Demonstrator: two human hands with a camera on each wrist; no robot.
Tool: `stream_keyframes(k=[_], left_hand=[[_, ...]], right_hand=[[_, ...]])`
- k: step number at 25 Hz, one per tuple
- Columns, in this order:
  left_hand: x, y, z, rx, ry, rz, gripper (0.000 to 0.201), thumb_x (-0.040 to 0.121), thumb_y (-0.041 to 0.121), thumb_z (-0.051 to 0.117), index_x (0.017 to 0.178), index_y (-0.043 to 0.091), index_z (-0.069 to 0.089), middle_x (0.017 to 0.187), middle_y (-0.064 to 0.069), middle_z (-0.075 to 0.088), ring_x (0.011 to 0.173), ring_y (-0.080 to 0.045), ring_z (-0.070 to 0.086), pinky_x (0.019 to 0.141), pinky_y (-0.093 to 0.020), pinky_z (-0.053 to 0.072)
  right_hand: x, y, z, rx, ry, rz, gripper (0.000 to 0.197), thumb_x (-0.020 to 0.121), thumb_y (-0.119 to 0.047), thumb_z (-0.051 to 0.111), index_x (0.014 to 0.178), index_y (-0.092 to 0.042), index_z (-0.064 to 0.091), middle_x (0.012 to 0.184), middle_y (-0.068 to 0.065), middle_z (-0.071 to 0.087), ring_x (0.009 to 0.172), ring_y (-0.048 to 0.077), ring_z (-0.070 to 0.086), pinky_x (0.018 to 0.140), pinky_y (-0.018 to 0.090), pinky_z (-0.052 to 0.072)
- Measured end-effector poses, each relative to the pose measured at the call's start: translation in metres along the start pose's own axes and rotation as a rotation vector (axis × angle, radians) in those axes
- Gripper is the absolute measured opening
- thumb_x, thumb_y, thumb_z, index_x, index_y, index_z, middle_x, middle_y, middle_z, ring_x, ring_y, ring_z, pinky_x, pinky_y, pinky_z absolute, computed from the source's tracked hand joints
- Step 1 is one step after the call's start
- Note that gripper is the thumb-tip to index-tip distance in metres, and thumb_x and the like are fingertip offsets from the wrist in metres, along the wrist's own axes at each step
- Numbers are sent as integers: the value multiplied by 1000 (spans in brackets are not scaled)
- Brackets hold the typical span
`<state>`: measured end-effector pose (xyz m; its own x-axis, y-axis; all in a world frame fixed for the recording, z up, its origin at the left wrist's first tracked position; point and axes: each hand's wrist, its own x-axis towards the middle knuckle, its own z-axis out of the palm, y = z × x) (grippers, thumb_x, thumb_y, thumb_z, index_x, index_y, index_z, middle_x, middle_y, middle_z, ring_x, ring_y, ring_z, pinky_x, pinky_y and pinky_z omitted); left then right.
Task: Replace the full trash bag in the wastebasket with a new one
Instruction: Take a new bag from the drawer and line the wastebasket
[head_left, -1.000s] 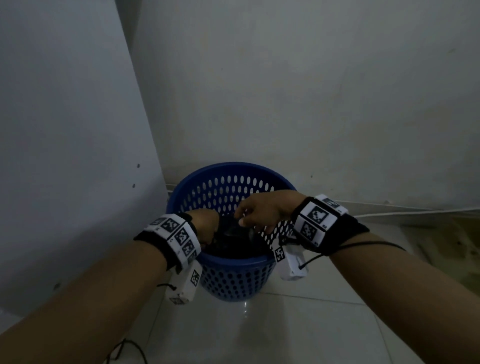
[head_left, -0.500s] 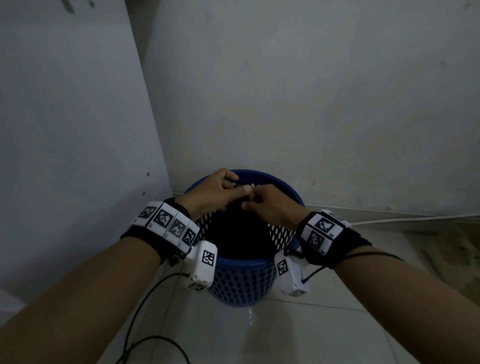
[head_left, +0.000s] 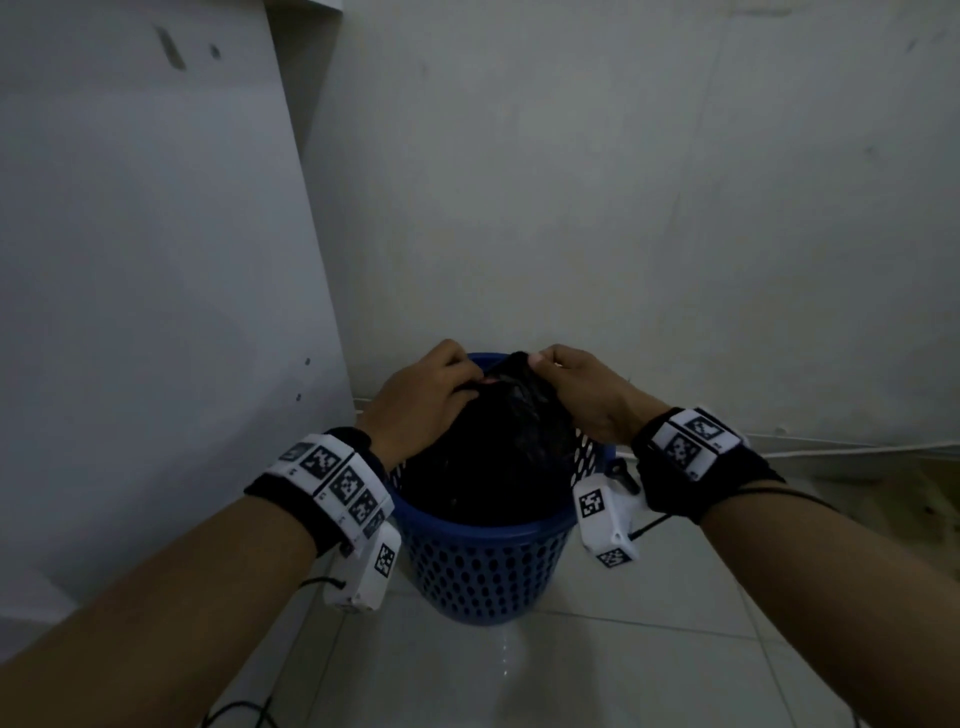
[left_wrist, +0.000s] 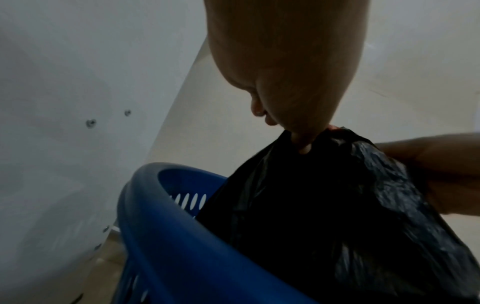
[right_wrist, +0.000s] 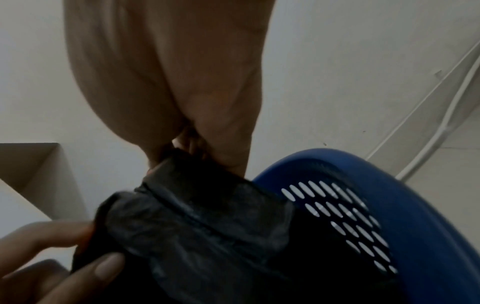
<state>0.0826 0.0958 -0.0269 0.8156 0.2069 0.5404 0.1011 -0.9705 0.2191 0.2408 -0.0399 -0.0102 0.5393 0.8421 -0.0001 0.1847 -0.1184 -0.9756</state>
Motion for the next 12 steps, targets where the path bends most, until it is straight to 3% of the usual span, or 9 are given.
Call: stream_keyframes(k=[2,5,9,12], left_hand=[[2,9,6,-149,-1,-4,13,94,15,58,101,5,65,113,-8,58,90,-22,60,80,-34,51],[6,11,-3,-496,-52,-203,8,98,17,50,100,15,58,96,-1,64,83,-11,60,78,-27,51],[-7,-13,-28,-300,-92,-183,23,100,27,46,119,22,59,108,3,61,97,-8,56,86,-17,43],[-22,-24,-32,-194,-181,-158,23,99,27,42,98,13,60,99,-4,59,90,-16,54,81,-27,41]], right_hand=[[7,-3,6,-19,74,-24,24,102,-24,44,83,-11,50,71,5,52,62,15,47,55,26,40],[24,1,-12,-279,266,-122,23,101,-27,44,90,-9,52,81,7,56,69,19,51,63,30,40],[39,18,-64,-381,462,-85,21,97,-24,49,87,-7,55,86,15,58,79,28,56,68,44,44],[37,29,-81,-264,489,-18,7,95,-12,46,90,-10,52,76,16,53,67,31,54,57,35,41]])
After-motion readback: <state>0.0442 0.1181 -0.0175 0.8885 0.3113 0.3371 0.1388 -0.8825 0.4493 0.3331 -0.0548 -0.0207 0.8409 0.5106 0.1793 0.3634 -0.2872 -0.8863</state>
